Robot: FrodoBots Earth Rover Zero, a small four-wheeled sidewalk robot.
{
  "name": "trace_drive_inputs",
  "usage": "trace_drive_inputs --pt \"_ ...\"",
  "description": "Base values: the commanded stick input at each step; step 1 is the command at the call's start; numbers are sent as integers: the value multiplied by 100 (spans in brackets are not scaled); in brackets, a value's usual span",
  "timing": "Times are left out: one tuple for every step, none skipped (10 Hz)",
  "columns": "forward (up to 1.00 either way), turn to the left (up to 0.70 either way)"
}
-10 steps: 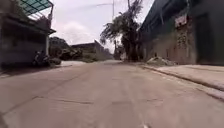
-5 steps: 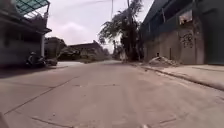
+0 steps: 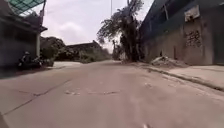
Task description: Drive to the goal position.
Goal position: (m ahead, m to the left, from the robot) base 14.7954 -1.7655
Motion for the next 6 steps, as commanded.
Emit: trace_drive_inputs --pt "100 2" --pt "100 2" --pt "100 2" --pt "100 2" --pt "100 2" --pt "100 2"
